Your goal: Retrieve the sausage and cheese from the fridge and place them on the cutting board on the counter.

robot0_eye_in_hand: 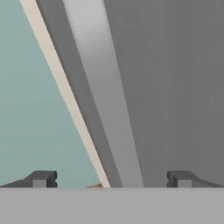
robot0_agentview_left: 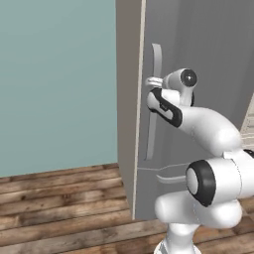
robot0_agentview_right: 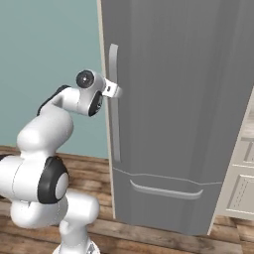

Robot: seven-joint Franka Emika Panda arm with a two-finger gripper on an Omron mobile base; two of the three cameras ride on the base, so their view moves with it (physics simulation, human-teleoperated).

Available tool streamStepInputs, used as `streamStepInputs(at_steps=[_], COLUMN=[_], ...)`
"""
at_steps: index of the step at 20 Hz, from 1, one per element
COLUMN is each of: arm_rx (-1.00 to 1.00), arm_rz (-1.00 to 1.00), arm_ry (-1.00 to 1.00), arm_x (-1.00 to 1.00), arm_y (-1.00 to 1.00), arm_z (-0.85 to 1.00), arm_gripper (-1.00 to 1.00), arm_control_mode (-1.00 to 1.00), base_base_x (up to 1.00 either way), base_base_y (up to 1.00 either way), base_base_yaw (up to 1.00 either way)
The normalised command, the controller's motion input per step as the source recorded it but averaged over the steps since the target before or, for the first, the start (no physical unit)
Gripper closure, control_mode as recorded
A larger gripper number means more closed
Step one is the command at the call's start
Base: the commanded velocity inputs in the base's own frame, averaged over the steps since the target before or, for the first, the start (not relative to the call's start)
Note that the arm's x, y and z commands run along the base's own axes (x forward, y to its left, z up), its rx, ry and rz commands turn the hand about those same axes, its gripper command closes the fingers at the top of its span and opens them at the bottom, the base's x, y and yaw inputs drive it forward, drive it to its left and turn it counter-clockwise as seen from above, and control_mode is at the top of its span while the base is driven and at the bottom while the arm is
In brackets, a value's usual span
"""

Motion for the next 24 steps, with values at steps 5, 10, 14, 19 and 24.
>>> streamStepInputs(at_steps=[5, 10, 14, 19, 24], arm_rx=[0.06, 0.02, 0.03, 0.01, 0.00], arm_rz=[0.00, 0.00, 0.00, 0.00, 0.00], arm_ry=[-0.09, -0.05, 0.00, 0.00, 0.02], arm_x=[0.32, 0.34, 0.41, 0.51, 0.61], arm_y=[-0.15, -0.16, -0.04, 0.00, 0.00], arm_z=[0.17, 0.08, 0.00, 0.00, -0.01], arm_gripper=[-1.00, -1.00, -1.00, -1.00, -1.00], arm_control_mode=[-1.00, -1.00, -1.00, -1.00, -1.00], base_base_x=[0.00, 0.00, 0.00, 0.00, 0.00], base_base_y=[0.00, 0.00, 0.00, 0.00, 0.00], base_base_yaw=[0.00, 0.00, 0.00, 0.00, 0.00])
